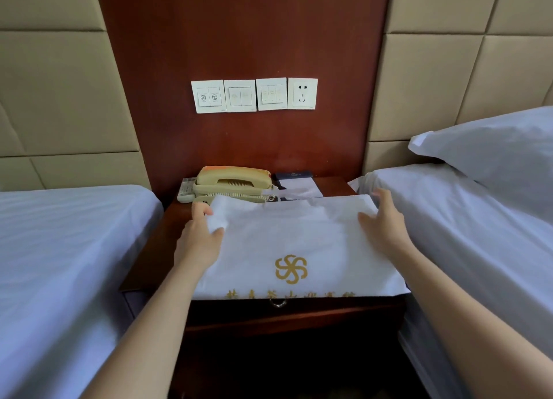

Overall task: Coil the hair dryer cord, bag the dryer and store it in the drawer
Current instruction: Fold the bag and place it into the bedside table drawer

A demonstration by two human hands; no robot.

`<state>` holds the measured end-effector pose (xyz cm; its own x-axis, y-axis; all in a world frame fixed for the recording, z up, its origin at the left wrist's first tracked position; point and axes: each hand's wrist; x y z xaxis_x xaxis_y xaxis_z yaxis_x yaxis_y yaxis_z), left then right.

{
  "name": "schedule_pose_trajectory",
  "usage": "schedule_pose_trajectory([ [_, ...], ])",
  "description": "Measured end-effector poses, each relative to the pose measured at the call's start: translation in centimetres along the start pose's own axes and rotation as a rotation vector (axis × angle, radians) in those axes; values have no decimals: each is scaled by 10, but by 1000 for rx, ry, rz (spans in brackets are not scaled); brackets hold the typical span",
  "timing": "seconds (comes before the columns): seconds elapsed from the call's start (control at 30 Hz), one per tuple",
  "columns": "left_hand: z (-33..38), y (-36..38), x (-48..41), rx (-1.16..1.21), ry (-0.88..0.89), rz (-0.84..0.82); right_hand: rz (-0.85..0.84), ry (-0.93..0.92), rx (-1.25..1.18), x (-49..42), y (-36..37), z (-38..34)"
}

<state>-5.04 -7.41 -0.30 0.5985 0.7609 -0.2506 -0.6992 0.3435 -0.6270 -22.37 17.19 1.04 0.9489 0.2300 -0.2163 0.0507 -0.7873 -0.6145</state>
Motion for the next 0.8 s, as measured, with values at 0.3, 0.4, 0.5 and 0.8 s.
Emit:
schedule_pose_trajectory([
  [0.3, -14, 26, -20, -29, -6, 70, 63, -10, 322, -15, 23, 12],
  [0.4, -12, 31, -16, -190, -8, 65, 57, -14, 475, -8, 30, 19],
  [0.5, -14, 32, -8, -379, -42, -31, 34, -28, 648, -2, 36, 24],
  [0.8, 33, 61, 35, -361, 340, -321, -111, -216, 558, 34, 54, 0],
])
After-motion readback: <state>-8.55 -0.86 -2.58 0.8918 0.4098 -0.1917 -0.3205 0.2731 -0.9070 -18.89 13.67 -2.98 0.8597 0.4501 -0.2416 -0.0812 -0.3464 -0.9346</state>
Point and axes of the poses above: each hand's wrist, its own x-axis away from the middle knuckle, its own y-axis out of the palm, z = x × y, and after that the axes turned 7 degrees about x, right-handed
